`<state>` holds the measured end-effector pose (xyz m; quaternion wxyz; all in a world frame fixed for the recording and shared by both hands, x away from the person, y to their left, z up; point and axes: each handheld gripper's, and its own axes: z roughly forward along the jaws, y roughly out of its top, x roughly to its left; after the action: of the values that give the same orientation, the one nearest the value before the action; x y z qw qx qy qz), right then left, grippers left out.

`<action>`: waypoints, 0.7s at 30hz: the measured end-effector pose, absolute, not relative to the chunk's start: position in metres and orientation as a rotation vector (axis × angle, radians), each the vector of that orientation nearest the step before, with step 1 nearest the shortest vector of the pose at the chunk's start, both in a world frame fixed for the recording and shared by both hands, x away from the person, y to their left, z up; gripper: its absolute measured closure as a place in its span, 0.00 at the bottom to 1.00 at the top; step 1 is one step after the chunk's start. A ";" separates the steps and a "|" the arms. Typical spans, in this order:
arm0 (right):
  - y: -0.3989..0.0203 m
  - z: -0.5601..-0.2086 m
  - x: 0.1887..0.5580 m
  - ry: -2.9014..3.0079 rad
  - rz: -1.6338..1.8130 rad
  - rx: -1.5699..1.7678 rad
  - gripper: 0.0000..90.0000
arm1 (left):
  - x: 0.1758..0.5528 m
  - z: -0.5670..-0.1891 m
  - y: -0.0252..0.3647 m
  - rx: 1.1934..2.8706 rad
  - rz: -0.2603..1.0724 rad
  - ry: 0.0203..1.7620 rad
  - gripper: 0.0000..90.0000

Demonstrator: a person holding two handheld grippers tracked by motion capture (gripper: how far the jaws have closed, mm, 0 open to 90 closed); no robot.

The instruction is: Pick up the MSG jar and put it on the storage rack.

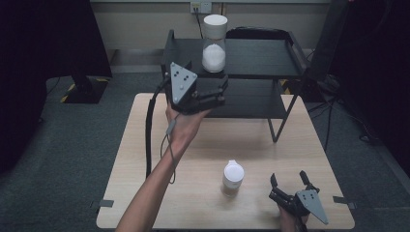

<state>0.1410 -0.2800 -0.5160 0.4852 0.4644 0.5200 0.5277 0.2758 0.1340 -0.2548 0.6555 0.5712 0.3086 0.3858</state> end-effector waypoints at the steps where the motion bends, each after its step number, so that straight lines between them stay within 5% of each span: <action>1: -0.280 -0.516 0.141 1.266 1.284 1.130 0.01 | 0.272 -0.258 0.135 1.294 0.869 0.699 0.00; 21: -0.280 -0.516 0.141 1.268 1.286 1.130 0.01 | 0.218 -0.317 0.146 1.315 0.899 0.772 0.00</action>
<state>0.1409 -0.2804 -0.5159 0.4843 0.4640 0.5209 0.5281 0.2176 0.1461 -0.3166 0.6333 0.5750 0.3375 0.3929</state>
